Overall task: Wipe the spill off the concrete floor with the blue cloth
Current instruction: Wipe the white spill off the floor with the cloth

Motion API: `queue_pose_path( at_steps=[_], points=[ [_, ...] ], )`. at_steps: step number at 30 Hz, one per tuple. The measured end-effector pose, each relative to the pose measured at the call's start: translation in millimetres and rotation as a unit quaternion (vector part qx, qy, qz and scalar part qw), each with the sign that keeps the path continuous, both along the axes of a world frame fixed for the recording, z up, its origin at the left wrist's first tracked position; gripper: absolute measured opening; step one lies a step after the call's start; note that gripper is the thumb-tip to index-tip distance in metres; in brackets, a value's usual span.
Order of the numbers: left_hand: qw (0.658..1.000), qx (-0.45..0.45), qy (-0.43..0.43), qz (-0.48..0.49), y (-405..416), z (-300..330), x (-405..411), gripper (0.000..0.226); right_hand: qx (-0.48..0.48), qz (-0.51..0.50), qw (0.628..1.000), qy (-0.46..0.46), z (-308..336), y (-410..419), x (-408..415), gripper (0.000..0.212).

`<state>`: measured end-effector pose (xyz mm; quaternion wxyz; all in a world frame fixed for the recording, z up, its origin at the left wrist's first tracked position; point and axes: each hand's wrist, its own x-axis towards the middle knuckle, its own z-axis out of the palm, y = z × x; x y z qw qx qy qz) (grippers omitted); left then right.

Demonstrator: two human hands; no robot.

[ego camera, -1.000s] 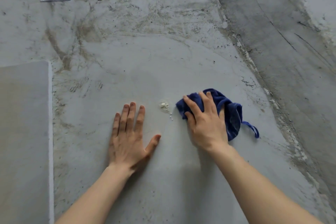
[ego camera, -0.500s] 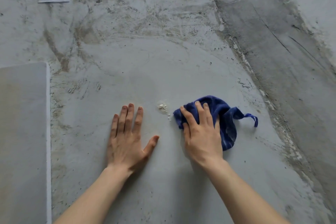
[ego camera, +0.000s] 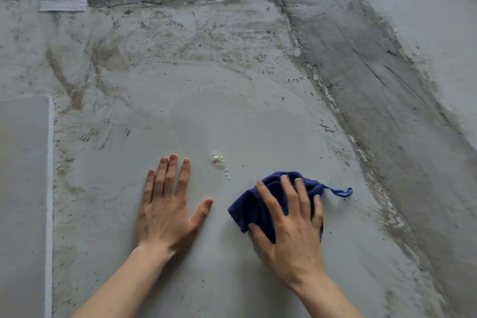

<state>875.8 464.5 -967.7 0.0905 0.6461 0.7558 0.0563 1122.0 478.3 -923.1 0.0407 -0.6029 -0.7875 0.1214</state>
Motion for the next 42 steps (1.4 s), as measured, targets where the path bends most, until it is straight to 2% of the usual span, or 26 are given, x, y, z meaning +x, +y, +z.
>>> queue_pose_path(
  at_steps=[2,4,8,13,19,24,31,37,42],
  points=[
    [1.0,-0.002,0.001,0.001,0,0,-1,0.091,-0.023,-0.018,1.0,0.002,0,4,4,0.076],
    [1.0,-0.002,0.002,0.001,1,1,0,0.091,-0.024,-0.006,0.999,0.027,-4,3,1,0.064],
    [1.0,-0.003,0.001,0.0,1,1,-1,0.092,0.052,0.003,0.99,0.133,-7,6,-9,0.038],
    [1.0,-0.001,0.006,-0.004,1,0,-1,0.092,0.112,0.034,0.973,0.199,-5,25,-28,0.028],
    [1.0,0.005,0.01,-0.005,2,-3,-1,0.093,0.069,0.132,0.98,0.134,-25,33,-42,0.037],
    [1.0,0.018,0.011,-0.007,1,-3,0,0.092,0.064,0.183,0.974,0.119,-33,54,-41,0.041],
    [1.0,0.004,0.026,-0.007,2,-2,0,0.095,0.038,0.127,0.982,0.131,-33,109,-94,0.042],
    [1.0,-0.002,0.03,-0.007,3,-2,-1,0.096,-0.031,0.087,0.991,0.092,-21,164,-135,0.043],
    [0.999,-0.004,0.031,-0.007,3,0,0,0.096,-0.003,0.1,0.989,0.109,-18,142,-124,0.035]
  ],
)
